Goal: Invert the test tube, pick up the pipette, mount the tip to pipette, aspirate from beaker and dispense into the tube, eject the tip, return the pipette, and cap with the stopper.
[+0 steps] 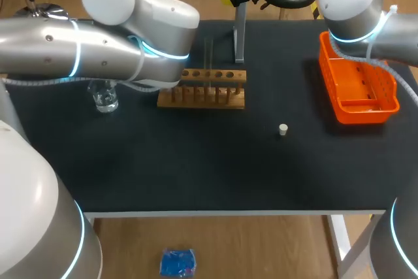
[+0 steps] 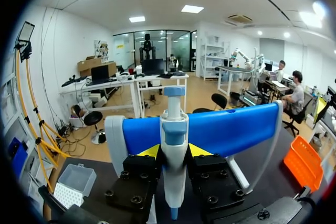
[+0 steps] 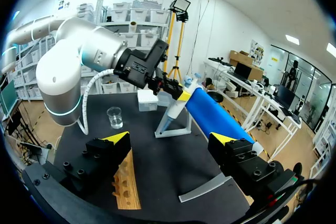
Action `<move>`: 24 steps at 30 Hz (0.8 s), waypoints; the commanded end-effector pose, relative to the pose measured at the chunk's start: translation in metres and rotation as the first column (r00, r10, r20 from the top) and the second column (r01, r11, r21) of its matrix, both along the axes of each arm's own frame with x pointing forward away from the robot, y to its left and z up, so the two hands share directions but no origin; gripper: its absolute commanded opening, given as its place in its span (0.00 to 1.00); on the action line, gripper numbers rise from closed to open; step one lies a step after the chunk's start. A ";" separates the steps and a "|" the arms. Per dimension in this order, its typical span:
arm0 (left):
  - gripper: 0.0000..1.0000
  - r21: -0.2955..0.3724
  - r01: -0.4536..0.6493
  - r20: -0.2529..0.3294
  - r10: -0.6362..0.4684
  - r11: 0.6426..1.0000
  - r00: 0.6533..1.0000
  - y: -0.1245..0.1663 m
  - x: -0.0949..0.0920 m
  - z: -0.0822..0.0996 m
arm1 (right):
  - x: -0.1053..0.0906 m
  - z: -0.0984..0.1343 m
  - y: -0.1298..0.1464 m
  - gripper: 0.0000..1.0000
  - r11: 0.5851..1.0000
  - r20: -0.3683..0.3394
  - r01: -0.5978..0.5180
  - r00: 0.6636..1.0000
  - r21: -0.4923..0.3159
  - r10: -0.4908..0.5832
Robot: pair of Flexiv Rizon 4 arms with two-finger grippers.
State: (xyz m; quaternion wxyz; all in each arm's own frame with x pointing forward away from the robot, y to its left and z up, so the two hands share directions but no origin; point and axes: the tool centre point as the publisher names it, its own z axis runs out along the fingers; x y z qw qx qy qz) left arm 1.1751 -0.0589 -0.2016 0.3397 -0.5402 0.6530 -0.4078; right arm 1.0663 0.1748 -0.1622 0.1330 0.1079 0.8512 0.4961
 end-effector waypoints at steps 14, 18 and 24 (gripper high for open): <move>1.00 -0.024 0.010 -0.002 -0.010 1.000 1.000 -0.013 -0.017 -0.004 | 0.000 0.001 -0.001 1.00 1.000 -0.002 -0.002 1.000 -0.001 0.002; 1.00 -0.028 0.019 0.017 -0.018 0.999 1.000 -0.015 -0.022 0.002 | 0.000 0.001 -0.001 1.00 1.000 -0.002 -0.002 1.000 -0.001 0.002; 1.00 -0.016 0.043 0.055 -0.042 0.999 0.998 -0.018 -0.031 0.022 | 0.000 0.001 -0.001 1.00 1.000 -0.002 -0.002 1.000 -0.001 0.002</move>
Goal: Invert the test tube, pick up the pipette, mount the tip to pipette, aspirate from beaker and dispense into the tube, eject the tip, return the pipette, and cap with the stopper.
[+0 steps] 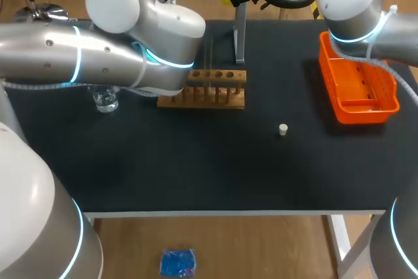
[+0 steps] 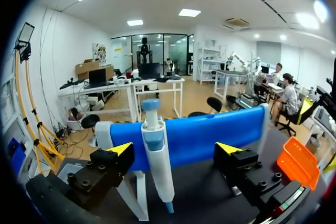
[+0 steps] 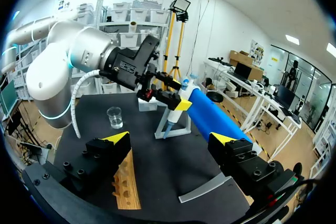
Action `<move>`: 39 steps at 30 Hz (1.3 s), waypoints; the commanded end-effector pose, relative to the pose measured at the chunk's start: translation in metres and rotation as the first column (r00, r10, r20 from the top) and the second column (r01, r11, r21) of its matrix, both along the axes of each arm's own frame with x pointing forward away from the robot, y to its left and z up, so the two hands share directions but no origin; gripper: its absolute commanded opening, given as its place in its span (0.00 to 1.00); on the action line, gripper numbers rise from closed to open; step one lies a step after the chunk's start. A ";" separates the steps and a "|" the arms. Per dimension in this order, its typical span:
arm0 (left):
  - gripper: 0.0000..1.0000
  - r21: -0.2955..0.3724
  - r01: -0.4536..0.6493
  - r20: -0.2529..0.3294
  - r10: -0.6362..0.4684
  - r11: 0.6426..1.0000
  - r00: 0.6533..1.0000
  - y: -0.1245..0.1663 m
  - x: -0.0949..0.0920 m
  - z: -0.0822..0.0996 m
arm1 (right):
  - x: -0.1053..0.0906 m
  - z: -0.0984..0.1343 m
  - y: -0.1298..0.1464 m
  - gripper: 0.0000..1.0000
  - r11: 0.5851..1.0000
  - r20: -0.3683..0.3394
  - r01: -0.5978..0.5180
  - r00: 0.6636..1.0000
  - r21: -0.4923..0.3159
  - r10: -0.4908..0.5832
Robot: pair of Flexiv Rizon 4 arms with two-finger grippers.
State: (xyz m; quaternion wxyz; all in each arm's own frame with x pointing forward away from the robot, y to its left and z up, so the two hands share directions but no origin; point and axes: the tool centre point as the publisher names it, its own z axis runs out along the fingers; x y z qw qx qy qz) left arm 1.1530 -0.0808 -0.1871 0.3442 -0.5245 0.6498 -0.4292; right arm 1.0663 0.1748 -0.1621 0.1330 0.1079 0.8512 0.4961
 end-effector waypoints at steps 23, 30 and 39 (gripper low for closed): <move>1.00 -0.125 0.851 -0.009 -0.858 0.510 0.513 -0.018 -0.115 0.081 | 0.000 0.001 -0.001 1.00 1.000 -0.002 -0.002 1.000 -0.001 0.002; 1.00 -0.117 0.946 -0.040 -0.953 0.303 0.300 -0.019 -0.168 0.083 | 0.000 0.001 -0.001 1.00 1.000 -0.002 -0.002 1.000 -0.001 0.002; 1.00 -0.092 0.938 -0.019 -0.943 0.334 0.333 -0.022 -0.220 0.072 | 0.000 0.001 -0.001 1.00 1.000 -0.002 -0.002 1.000 -0.001 0.002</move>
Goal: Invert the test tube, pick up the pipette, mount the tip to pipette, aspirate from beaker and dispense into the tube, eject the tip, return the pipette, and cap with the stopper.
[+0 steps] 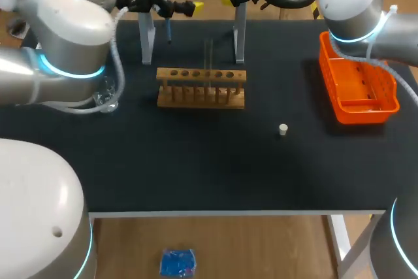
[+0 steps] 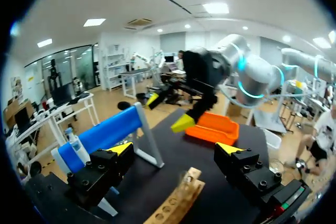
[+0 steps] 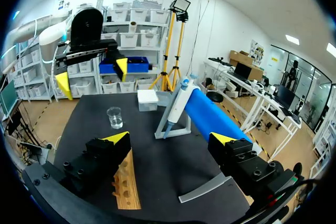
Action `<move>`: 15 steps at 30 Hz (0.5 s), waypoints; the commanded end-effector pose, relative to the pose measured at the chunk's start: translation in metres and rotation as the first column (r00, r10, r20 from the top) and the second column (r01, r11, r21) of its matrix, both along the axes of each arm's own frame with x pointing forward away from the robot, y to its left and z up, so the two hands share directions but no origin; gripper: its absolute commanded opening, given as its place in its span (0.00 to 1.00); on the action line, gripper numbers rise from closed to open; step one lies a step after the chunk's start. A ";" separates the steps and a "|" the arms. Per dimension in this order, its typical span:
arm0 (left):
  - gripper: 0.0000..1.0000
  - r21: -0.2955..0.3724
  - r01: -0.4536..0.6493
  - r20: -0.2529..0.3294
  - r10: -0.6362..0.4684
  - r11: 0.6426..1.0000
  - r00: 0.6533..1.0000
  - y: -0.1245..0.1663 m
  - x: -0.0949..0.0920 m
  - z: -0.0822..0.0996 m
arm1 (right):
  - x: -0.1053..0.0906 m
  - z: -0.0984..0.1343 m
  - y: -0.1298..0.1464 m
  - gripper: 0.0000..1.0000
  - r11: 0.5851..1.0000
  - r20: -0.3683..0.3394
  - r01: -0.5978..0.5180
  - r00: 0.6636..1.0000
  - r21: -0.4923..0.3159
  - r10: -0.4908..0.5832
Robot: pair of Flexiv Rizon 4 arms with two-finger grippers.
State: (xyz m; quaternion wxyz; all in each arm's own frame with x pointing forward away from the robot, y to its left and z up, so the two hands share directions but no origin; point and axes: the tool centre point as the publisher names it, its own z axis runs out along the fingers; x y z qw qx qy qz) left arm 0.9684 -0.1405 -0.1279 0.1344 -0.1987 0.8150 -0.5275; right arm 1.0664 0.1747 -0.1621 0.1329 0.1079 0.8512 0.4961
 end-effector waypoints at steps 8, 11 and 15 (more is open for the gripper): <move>1.00 -0.088 0.175 -0.043 -0.179 0.981 0.983 0.026 -0.064 -0.027 | 0.000 0.001 -0.001 1.00 1.000 -0.002 -0.002 1.000 -0.001 0.002; 1.00 -0.096 -0.005 0.000 0.005 0.995 1.000 0.028 -0.070 -0.041 | 0.000 0.001 -0.001 1.00 1.000 -0.002 -0.002 1.000 -0.001 0.002; 1.00 -0.118 -0.177 0.064 0.185 0.977 0.981 0.026 -0.082 -0.051 | 0.000 0.001 -0.001 1.00 1.000 -0.002 -0.002 1.000 -0.001 0.002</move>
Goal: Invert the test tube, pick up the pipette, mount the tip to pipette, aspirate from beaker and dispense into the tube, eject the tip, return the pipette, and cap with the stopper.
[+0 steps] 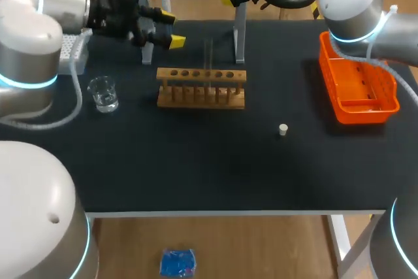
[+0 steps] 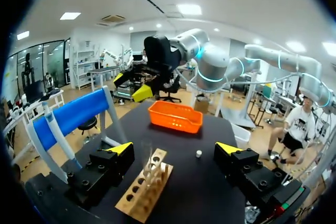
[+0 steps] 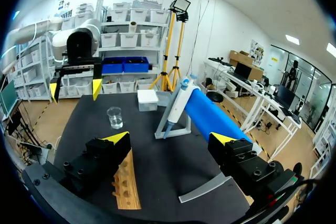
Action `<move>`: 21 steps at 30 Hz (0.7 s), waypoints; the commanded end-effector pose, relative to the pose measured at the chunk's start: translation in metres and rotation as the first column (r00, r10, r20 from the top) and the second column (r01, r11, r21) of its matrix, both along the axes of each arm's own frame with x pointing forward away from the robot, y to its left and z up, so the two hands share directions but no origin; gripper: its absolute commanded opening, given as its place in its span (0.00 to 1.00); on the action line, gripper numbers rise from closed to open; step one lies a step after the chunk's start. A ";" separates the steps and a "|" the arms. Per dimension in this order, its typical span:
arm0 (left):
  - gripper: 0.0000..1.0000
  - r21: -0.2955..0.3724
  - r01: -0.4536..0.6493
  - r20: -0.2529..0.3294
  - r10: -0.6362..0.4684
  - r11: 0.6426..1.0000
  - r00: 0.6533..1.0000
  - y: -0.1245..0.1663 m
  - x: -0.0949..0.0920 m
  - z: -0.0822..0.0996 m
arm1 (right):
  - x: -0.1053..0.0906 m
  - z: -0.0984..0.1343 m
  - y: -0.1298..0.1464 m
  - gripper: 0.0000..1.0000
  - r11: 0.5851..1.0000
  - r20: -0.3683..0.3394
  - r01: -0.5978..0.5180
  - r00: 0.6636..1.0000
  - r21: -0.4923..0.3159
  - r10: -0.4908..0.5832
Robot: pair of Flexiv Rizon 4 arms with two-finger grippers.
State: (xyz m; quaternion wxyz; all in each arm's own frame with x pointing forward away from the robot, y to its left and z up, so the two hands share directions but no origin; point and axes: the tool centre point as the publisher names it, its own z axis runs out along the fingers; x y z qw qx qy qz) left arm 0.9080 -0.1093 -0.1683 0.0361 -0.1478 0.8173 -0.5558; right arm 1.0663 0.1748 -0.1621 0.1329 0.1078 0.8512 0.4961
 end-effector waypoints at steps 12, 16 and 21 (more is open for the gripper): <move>1.00 -0.115 -0.504 0.207 0.517 0.856 0.831 -0.018 -0.034 -0.015 | 0.000 0.001 -0.001 1.00 1.000 -0.002 -0.002 1.000 -0.001 0.002; 1.00 -0.114 -0.513 0.211 0.525 0.851 0.825 -0.020 -0.025 -0.019 | 0.000 0.001 -0.001 1.00 1.000 -0.002 -0.002 1.000 -0.001 0.002; 1.00 -0.097 -0.498 0.197 0.507 0.862 0.839 -0.019 -0.008 -0.028 | 0.000 0.001 -0.001 1.00 1.000 -0.002 -0.002 1.000 -0.001 0.002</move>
